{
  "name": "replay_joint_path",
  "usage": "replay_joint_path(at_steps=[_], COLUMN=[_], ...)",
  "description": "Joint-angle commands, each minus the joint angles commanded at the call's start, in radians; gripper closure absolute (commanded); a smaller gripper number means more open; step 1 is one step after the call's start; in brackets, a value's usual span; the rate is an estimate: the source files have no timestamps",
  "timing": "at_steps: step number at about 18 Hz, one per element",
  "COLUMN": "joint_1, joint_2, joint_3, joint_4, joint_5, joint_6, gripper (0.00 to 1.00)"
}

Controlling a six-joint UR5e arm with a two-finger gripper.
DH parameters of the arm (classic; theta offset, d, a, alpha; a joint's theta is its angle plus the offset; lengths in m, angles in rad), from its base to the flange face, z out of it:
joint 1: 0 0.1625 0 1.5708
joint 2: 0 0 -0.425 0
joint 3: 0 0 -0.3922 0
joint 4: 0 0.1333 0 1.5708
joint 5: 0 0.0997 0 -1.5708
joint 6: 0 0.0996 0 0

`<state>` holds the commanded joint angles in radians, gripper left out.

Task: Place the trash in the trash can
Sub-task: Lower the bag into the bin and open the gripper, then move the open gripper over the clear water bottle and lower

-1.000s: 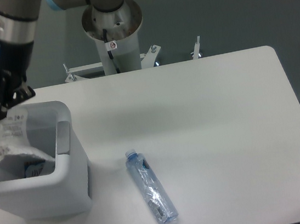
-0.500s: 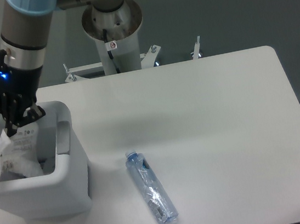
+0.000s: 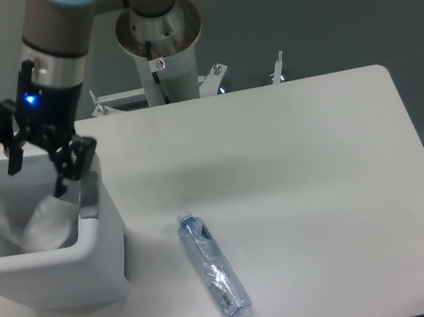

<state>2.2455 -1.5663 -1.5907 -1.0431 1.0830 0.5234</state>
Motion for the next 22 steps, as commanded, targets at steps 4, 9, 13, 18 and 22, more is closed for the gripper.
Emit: replay_joint_path(at_steps=[4,9,13,18,22], joint_1=[0.152,0.23,0.238,0.232,0.229], joint_2=[-0.015,-0.15,-0.279,-0.46,-0.543], joint_3=[0.0,0.009,0.072,0.133,0.169], joint_4=[0.005,0.008,0.008,0.009,0.009], joint_5=[0.0,0.02,0.072,0.16,0.164], joint_6=[-0.187,-0.203,-0.212,-0.298,-0.325], gripper=[0.0,0.0,0.0,0.0,0.0])
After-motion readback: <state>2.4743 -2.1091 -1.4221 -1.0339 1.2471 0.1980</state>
